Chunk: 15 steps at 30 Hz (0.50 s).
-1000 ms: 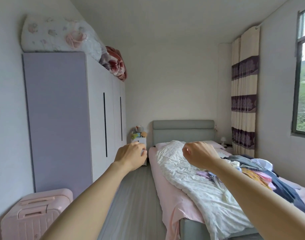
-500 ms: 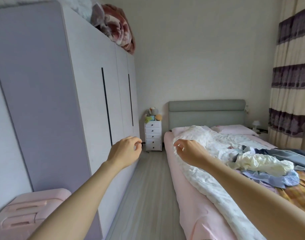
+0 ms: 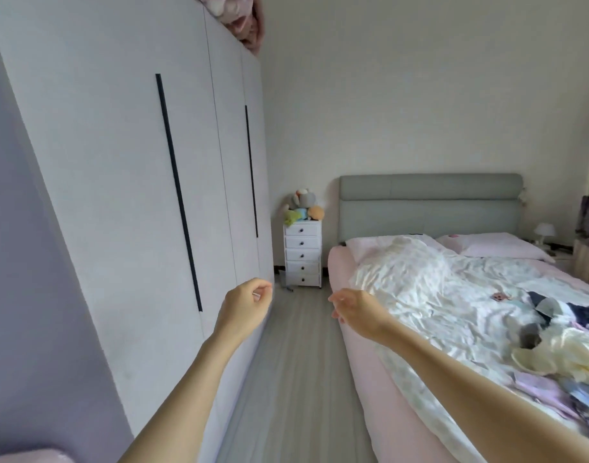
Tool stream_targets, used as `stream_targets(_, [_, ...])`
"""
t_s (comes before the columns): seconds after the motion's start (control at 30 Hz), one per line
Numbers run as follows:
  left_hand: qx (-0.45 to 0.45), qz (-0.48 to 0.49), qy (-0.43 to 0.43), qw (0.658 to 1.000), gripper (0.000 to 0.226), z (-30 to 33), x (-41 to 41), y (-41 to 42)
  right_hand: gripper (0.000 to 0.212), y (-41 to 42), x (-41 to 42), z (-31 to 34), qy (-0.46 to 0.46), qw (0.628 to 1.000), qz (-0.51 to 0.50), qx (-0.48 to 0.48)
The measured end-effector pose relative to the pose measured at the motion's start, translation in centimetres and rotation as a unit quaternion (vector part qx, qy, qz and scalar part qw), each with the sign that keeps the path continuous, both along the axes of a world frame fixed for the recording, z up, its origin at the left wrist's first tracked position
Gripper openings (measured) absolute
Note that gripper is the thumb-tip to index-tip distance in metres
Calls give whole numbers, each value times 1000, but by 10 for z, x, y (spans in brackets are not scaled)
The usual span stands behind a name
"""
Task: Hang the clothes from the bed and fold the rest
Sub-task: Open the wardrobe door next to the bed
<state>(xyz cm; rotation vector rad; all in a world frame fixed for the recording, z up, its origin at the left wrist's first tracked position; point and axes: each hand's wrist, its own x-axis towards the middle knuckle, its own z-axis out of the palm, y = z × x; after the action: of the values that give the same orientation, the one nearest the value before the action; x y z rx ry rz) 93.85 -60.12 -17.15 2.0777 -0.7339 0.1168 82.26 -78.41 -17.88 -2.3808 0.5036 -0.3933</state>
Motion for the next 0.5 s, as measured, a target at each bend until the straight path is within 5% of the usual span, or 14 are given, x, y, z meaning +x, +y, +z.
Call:
stream_targets(0.23, [-48,33,58,997,20,-54,149,-103,30,-89,174,-45,0,999,38,33])
stream_targets(0.5, [-113,279,-12,953,24,-23,333,-94,26,-114,422,-30,-81,978,193,15])
